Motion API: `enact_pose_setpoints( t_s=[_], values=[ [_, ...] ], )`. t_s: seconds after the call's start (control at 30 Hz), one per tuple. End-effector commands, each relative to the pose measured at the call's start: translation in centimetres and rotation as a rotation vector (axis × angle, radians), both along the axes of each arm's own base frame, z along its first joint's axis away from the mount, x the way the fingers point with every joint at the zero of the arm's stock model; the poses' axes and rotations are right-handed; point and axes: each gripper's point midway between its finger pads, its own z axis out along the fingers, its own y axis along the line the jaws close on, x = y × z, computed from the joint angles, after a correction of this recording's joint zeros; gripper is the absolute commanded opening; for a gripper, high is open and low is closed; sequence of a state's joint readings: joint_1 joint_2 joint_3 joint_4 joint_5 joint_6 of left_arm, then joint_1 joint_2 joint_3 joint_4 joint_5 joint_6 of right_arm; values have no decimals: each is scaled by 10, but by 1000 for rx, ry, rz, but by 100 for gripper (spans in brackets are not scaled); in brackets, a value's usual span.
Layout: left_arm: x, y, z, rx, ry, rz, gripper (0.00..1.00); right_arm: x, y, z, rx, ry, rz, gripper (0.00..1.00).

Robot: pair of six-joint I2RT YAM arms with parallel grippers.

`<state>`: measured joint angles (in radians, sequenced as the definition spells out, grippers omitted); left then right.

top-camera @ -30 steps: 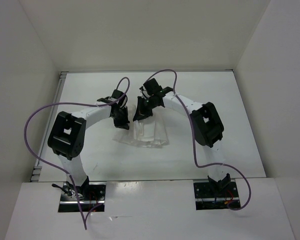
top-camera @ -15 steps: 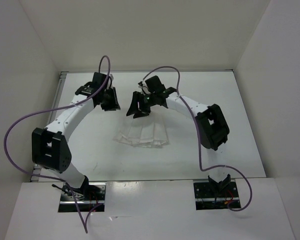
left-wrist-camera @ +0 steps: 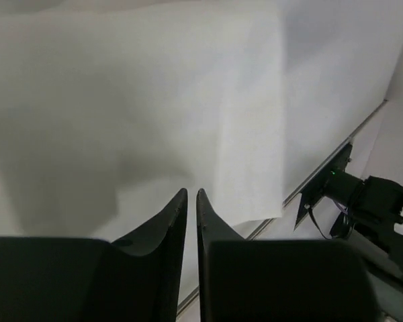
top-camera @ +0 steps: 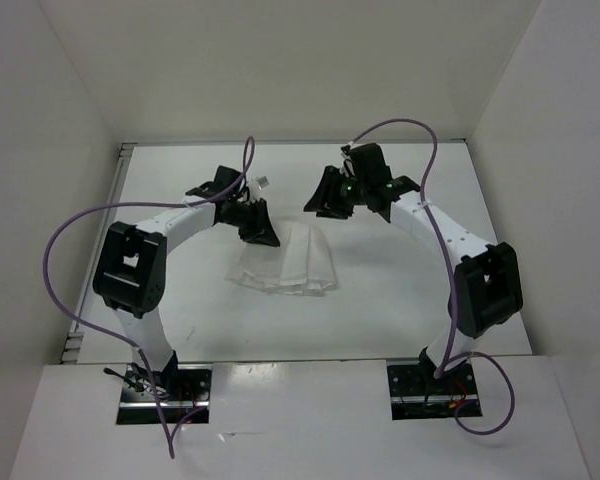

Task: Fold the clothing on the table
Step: Fold the skirt

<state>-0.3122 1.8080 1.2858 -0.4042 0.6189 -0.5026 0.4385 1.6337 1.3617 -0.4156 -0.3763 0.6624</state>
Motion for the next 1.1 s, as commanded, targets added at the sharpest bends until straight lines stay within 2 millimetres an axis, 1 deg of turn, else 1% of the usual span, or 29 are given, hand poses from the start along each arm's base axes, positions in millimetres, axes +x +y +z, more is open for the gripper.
enact_pose_setpoints(
  t_s=[0.0,0.03,0.07,0.1,0.13,0.17,0.2,0.23,0.27,0.3,0.33,0.37,0.4,0.43,0.47,0.5,0.53,0.6,0.63,0.67,0.7,0.73,0.77,0.83,0.87,0.9,0.97,1.0,1.07],
  values=[
    [4,13,-18,-15,50,46,16,-17,-3,-21,-37,64,15,50],
    [-2,25,-32,23,89,78,16,-22,-4,-30,-41,87,22,50],
    [-3,32,-43,74,93,106,14,-24,-2,-31,-30,89,33,50],
    [-8,42,-47,102,108,121,14,-24,-2,-34,-30,88,33,51],
    [-11,45,-50,116,112,128,14,-28,-3,-39,-29,103,41,51],
    [-16,51,-56,126,132,130,14,-28,-3,-39,-29,103,41,51],
    [-26,55,-67,147,162,134,14,-30,-1,-40,-20,106,51,51],
    [-31,57,-69,157,168,138,14,-29,1,-43,-15,110,58,52],
    [-37,59,-74,162,185,137,14,-35,3,-45,-2,129,79,52],
    [-42,63,-77,186,193,146,14,-33,7,-52,4,133,102,52],
    [-51,64,-82,203,205,141,14,-36,9,-58,13,149,118,52],
    [-56,67,-87,221,223,145,14,-36,11,-60,23,155,130,52],
    [-59,69,-87,230,221,150,14,-39,15,-63,46,166,156,52],
    [-64,71,-88,232,227,149,14,-41,21,-71,48,186,174,51],
    [-65,72,-89,241,238,159,14,-41,23,-74,56,193,184,51],
    [-69,73,-89,242,240,159,14,-47,29,-75,71,202,215,51],
    [-68,75,-90,252,237,164,14,-46,31,-82,73,215,221,50],
    [-74,78,-91,267,256,175,14,-49,34,-91,61,230,235,45],
    [-76,80,-94,281,262,179,14,-50,34,-100,49,245,240,43],
    [-79,81,-94,284,272,178,14,-55,35,-107,35,259,255,37],
    [-77,82,-92,289,261,183,14,-58,34,-114,27,279,254,33],
    [-81,83,-95,293,271,182,14,-63,30,-125,6,318,258,29],
    [-80,83,-92,289,261,183,14,-71,29,-135,-19,340,267,25],
    [-82,83,-89,289,261,183,14,-81,21,-153,-54,391,265,20],
    [-81,83,-86,286,251,184,14,-90,16,-161,-67,424,262,17],
    [-81,83,-86,286,251,184,14,-93,14,-164,-73,428,268,14],
    [-74,77,-67,247,215,177,16,-102,8,-169,-93,460,261,12],
    [-72,75,-59,233,198,166,20,-101,5,-165,-107,442,259,12],
    [-58,63,-22,151,102,140,24,-104,0,-151,-123,421,254,12]
  ],
)
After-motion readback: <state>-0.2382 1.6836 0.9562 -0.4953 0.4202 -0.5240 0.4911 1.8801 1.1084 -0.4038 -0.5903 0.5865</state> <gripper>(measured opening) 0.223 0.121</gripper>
